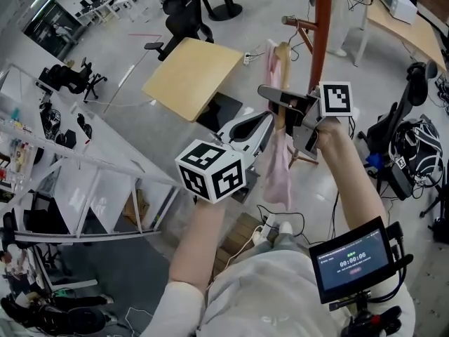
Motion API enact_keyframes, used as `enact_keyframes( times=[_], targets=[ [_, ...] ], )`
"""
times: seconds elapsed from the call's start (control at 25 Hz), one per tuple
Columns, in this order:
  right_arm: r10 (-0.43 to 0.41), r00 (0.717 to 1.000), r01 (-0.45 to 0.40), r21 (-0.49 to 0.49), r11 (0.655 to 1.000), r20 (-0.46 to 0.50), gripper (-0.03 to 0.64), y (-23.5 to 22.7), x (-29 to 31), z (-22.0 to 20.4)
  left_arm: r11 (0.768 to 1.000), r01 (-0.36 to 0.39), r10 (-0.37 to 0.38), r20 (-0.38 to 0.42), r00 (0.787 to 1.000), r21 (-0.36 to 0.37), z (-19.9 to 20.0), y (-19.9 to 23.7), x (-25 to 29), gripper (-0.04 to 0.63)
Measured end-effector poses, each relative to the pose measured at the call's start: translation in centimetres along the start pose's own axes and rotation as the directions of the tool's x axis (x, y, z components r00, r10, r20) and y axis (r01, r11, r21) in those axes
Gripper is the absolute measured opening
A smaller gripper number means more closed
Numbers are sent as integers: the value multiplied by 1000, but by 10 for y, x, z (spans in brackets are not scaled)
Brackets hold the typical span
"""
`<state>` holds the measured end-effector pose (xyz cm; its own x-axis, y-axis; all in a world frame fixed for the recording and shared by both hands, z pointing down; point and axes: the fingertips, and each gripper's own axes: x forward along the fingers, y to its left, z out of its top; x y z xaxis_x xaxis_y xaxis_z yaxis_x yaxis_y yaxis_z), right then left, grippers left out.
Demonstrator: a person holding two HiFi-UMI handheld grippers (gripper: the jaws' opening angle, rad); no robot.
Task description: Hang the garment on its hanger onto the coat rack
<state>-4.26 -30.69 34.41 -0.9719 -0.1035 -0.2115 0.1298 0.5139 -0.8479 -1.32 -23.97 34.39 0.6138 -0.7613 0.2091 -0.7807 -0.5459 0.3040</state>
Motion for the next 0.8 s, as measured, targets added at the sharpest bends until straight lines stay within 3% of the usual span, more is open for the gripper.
enact_keyframes(
  times=[0.6,0.8],
  targets=[
    [-153,984,155,-17,988,90,20,-41,-38,20,999,41,-42,-39,998,-32,-19,-1,21,6],
    [-167,981,171,-39,984,97,20,-46,-49,24,997,64,-66,-50,997,-41,-27,-6,31,6]
  ],
)
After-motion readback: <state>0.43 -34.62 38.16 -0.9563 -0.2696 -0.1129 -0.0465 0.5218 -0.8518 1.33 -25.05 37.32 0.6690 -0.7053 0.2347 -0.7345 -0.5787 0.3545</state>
